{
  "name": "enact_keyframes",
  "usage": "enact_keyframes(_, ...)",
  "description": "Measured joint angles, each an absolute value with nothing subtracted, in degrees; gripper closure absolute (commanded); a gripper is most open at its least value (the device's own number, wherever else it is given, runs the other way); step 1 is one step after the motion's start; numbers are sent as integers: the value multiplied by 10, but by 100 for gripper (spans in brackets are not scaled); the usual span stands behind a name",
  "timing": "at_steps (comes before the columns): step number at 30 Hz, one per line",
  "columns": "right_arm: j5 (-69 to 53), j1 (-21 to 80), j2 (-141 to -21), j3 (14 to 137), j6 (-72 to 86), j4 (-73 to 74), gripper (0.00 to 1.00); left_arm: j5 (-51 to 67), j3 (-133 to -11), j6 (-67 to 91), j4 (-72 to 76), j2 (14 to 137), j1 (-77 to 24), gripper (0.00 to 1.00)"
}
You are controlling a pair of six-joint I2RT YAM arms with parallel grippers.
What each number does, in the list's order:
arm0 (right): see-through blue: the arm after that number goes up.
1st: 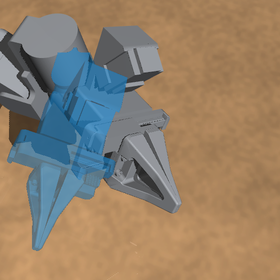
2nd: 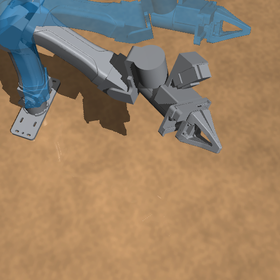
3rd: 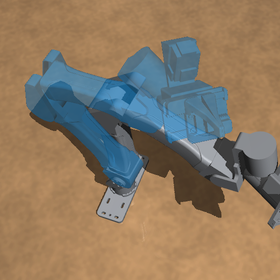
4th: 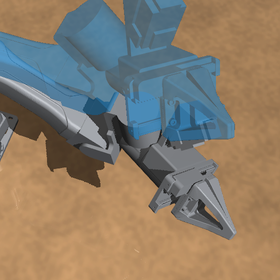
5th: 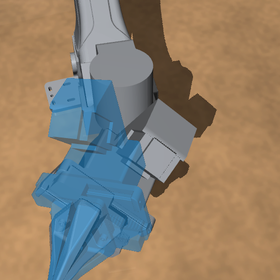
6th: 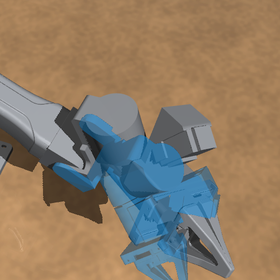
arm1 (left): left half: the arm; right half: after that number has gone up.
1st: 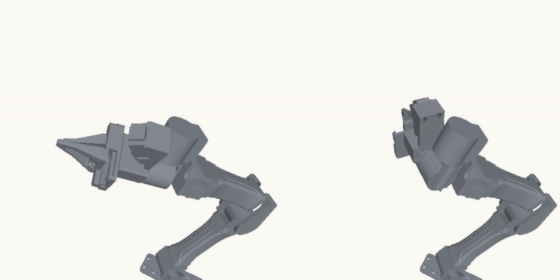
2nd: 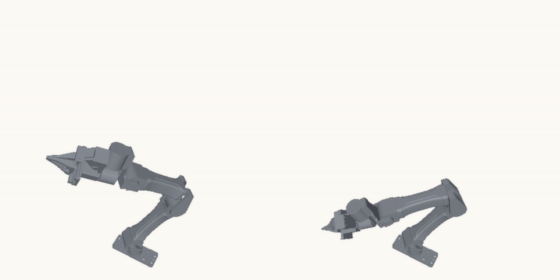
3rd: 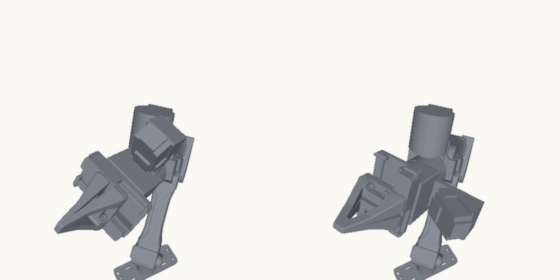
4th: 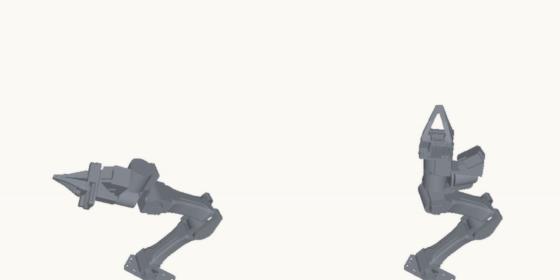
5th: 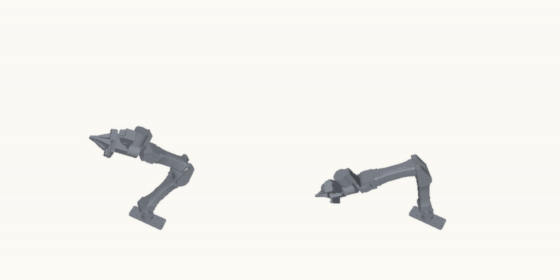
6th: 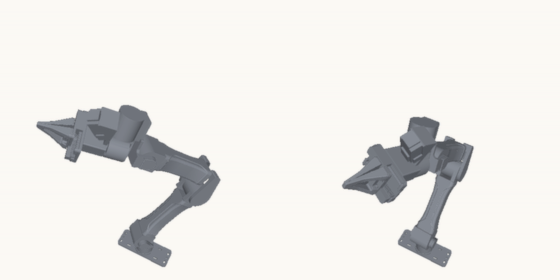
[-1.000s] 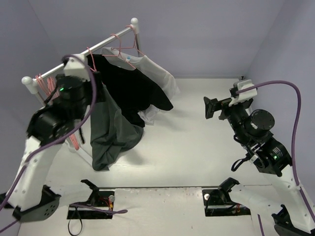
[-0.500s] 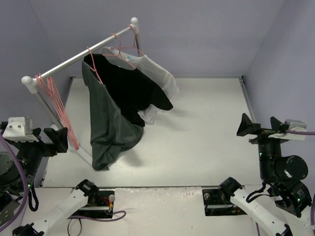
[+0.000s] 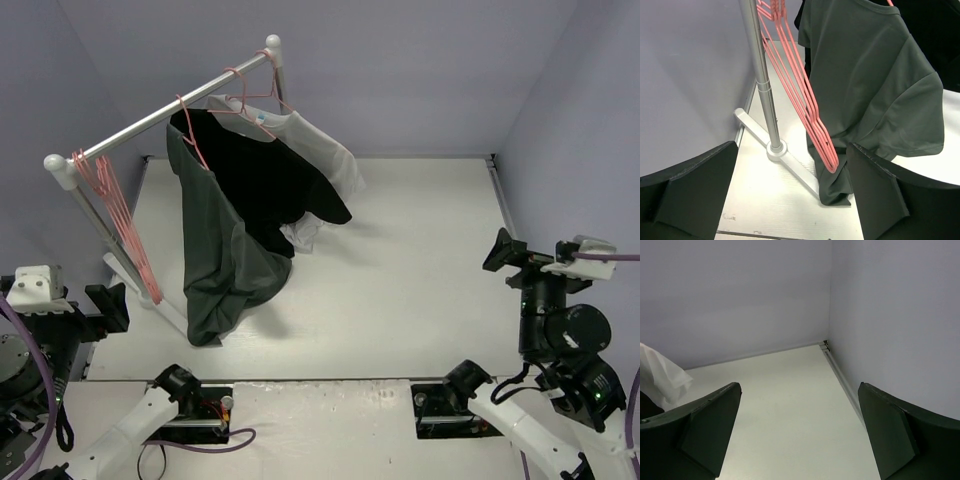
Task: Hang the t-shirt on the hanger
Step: Reset both arms
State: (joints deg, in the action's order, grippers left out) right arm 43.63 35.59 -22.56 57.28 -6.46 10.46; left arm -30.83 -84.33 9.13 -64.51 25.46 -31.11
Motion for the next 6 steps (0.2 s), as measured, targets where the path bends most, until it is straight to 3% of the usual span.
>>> enact_keyframes(6, 417, 356, -282, 573, -74, 106, 0, -309, -842, 91, -645, 269, -311, 13)
